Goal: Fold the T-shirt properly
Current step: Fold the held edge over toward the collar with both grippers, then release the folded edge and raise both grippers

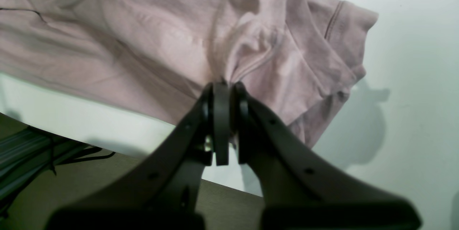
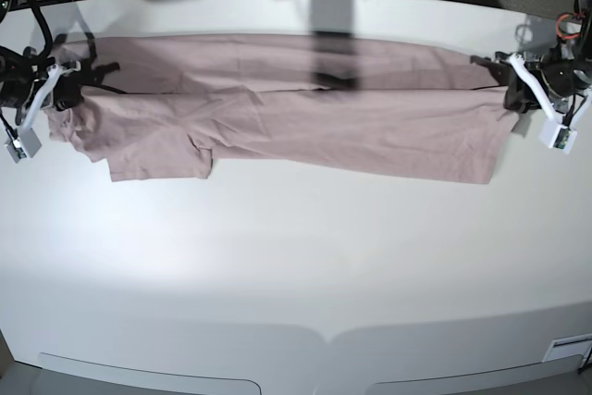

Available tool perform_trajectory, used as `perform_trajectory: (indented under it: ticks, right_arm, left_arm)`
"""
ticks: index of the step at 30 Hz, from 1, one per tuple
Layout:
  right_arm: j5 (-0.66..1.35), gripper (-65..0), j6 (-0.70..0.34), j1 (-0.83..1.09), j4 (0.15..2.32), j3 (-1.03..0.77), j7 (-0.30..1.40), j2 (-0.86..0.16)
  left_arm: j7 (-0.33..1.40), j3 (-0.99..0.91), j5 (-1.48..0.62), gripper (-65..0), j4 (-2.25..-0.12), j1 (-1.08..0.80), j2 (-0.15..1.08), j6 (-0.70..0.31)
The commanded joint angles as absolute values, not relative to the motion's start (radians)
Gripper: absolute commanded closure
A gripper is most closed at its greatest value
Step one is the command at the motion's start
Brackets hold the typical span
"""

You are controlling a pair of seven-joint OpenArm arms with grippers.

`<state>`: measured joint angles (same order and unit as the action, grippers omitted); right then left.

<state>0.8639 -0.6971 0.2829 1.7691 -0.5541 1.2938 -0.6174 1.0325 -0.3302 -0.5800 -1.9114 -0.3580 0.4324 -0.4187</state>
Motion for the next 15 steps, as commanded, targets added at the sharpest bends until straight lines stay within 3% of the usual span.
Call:
perform_trajectory:
  ticks: [1, 15]
  right_arm:
    - [0.875, 0.0, -0.698, 0.282, 1.784, -0.564, 1.31, -0.64]
    - [0.87, 0.0, -0.698, 0.369, 1.755, -0.564, 1.353, -0.617]
  left_arm:
    - [1.02, -0.339, -0.569, 0.0, -1.926, -0.36, 0.447, -0.419]
    - [0.971, -0.339, -0.497, 0.0, -1.925, -0.418, 0.447, -0.418]
